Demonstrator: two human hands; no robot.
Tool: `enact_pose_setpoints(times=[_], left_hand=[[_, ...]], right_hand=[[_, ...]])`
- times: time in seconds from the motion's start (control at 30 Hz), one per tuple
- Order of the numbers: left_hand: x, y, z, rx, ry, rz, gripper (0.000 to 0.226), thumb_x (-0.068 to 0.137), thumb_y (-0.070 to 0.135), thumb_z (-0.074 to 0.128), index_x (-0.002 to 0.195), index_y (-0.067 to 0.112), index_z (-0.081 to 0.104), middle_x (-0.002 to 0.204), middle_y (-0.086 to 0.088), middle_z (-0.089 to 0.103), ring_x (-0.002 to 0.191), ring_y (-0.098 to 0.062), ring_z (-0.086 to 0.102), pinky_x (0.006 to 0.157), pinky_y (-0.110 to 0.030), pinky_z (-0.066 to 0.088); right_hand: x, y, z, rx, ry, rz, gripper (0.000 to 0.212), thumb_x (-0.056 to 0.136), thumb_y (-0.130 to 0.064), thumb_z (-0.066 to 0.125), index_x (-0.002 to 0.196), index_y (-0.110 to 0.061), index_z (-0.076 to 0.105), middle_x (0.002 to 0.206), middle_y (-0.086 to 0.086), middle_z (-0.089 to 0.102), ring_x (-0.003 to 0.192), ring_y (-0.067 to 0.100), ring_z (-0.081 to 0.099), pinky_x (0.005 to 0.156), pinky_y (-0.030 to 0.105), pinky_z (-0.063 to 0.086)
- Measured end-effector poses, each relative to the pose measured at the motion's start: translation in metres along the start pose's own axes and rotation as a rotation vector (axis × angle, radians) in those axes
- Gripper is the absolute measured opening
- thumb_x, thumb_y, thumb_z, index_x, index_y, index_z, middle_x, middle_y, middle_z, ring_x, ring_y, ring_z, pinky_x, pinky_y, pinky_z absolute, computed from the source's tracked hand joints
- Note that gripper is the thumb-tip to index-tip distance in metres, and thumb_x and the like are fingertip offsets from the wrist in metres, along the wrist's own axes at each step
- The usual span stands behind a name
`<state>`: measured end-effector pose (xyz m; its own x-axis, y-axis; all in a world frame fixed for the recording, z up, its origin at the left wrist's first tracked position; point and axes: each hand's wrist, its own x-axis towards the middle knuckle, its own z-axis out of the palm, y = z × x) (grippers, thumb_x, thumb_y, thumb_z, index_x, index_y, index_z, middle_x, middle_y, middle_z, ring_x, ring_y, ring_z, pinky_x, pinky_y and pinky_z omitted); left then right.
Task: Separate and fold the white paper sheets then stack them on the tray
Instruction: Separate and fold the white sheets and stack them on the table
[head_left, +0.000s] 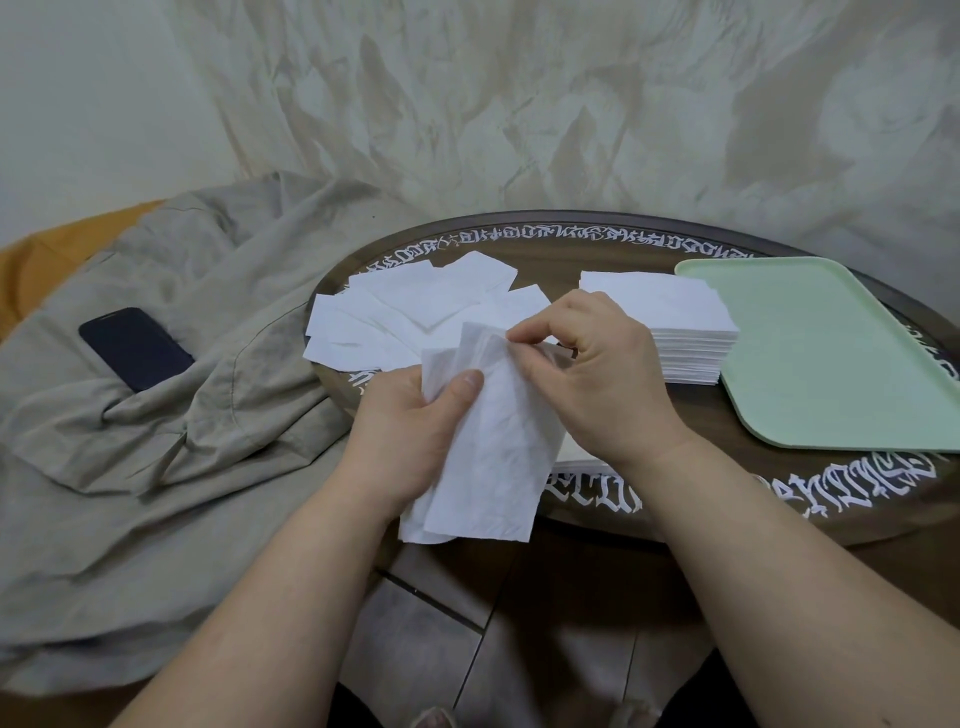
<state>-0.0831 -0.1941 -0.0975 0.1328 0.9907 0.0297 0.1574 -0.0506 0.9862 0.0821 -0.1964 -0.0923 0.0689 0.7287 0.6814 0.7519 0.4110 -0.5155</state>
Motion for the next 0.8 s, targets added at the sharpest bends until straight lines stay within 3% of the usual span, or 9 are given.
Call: enact_pose_setpoints(times=[0.27, 0.47, 0.67, 0.8], left_hand=[[-0.0004, 0.0003, 0.0007, 0.001, -0.033, 0.015, 0.02, 0.094, 0.017, 0.063, 0.076, 0.018, 0.072, 0.074, 0.007, 0.075, 0.072, -0.009, 0.071, 0.067, -0.03, 0.057], [-0.0003, -0.0007, 0.0007, 0.025, -0.007, 0.009, 0.02, 0.094, 0.019, 0.063, 0.076, 0.021, 0.072, 0.077, 0.005, 0.075, 0.077, -0.013, 0.071, 0.074, -0.039, 0.058], [0.0, 0.0001, 0.0021, 0.021, 0.01, -0.015, 0.018, 0.094, 0.019, 0.064, 0.078, 0.017, 0.073, 0.084, -0.004, 0.076, 0.086, -0.024, 0.073, 0.08, -0.048, 0.056], [0.0008, 0.0003, 0.0011, 0.017, 0.028, -0.023, 0.02, 0.084, 0.034, 0.069, 0.076, 0.016, 0.073, 0.084, -0.006, 0.076, 0.085, -0.027, 0.072, 0.082, -0.053, 0.056]], right_hand=[[0.0002, -0.0019, 0.0013, 0.033, -0.028, -0.013, 0.008, 0.079, -0.017, 0.065, 0.078, -0.015, 0.072, 0.077, -0.007, 0.059, 0.077, 0.019, 0.058, 0.069, 0.023, 0.043], [-0.0015, -0.0014, 0.0025, 0.026, -0.088, 0.034, 0.016, 0.08, -0.024, 0.062, 0.091, -0.017, 0.073, 0.084, -0.007, 0.059, 0.084, 0.017, 0.057, 0.072, 0.018, 0.039], [-0.001, -0.0031, 0.0015, 0.058, -0.078, 0.012, 0.005, 0.079, -0.019, 0.066, 0.079, -0.017, 0.07, 0.08, -0.007, 0.058, 0.077, 0.012, 0.055, 0.07, 0.019, 0.041], [-0.002, -0.0033, 0.0027, 0.043, -0.049, -0.06, 0.007, 0.08, -0.017, 0.066, 0.079, -0.014, 0.073, 0.081, -0.002, 0.066, 0.077, 0.018, 0.063, 0.069, 0.034, 0.051]])
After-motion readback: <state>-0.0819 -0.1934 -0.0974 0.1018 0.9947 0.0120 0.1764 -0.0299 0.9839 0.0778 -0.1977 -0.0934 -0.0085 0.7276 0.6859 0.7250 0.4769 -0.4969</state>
